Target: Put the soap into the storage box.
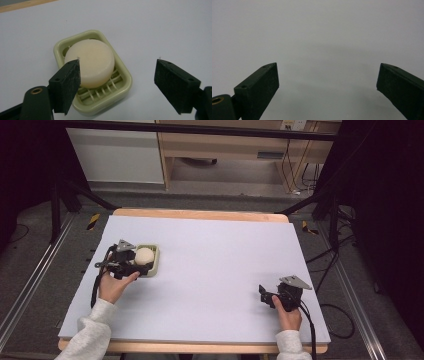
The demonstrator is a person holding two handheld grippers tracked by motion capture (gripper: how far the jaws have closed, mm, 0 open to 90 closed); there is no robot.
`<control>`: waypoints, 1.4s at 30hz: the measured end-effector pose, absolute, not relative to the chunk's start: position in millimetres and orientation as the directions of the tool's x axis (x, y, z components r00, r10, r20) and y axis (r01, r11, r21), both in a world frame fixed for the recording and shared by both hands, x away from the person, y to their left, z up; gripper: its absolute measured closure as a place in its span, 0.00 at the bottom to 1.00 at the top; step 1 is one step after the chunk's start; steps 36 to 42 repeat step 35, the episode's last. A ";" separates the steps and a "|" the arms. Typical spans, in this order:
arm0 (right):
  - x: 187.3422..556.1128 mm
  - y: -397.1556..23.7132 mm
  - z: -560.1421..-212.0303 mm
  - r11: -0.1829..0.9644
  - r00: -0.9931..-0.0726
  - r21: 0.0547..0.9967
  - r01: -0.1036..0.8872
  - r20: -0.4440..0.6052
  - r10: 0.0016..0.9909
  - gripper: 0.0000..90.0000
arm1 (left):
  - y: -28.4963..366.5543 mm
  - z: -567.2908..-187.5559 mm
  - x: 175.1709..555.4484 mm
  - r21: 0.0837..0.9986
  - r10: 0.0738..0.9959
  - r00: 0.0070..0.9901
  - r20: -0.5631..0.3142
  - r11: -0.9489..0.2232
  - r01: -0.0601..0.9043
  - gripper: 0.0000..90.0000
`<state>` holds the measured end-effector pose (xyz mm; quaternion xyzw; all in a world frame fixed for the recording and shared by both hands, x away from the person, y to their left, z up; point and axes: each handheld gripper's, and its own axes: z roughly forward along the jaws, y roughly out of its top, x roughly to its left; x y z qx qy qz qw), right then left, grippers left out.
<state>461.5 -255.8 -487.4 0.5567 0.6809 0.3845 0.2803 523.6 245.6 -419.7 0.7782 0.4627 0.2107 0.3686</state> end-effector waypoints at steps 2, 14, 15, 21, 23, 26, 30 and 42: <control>461.3 -255.6 -487.3 0.084 -0.224 0.836 0.542 0.047 0.973 0.05 | 245.9 -422.0 517.9 0.773 0.872 0.489 -0.009 -0.304 0.556 0.23; 461.0 -255.7 -487.1 0.083 -0.228 0.837 0.540 0.050 0.972 0.05 | 254.3 -437.9 492.1 0.799 0.882 0.470 -0.015 -0.272 0.536 0.24; 461.0 -255.7 -487.1 0.085 -0.228 0.838 0.540 0.048 0.972 0.05 | 256.2 -440.4 489.9 0.796 0.884 0.468 -0.019 -0.270 0.542 0.24; 461.1 -255.8 -487.1 0.083 -0.229 0.838 0.540 0.051 0.972 0.05 | 269.6 -448.2 477.5 0.801 0.895 0.445 -0.037 -0.240 0.549 0.25; 461.3 -256.3 -487.2 0.084 -0.230 0.837 0.540 0.052 0.972 0.05 | 273.9 -451.3 473.2 0.798 0.898 0.439 -0.032 -0.241 0.553 0.24; 461.2 -256.2 -487.2 0.083 -0.230 0.838 0.539 0.052 0.972 0.05 | 280.7 -457.6 467.8 0.790 0.901 0.432 -0.022 -0.249 0.560 0.24; 460.8 -255.9 -487.0 0.084 -0.229 0.839 0.538 0.049 0.972 0.05 | 291.7 -465.4 464.1 0.780 0.909 0.415 -0.028 -0.240 0.578 0.24; 460.9 -256.0 -487.0 0.085 -0.230 0.840 0.536 0.048 0.972 0.05 | 305.5 -471.8 460.0 0.771 0.927 0.372 -0.045 -0.205 0.603 0.24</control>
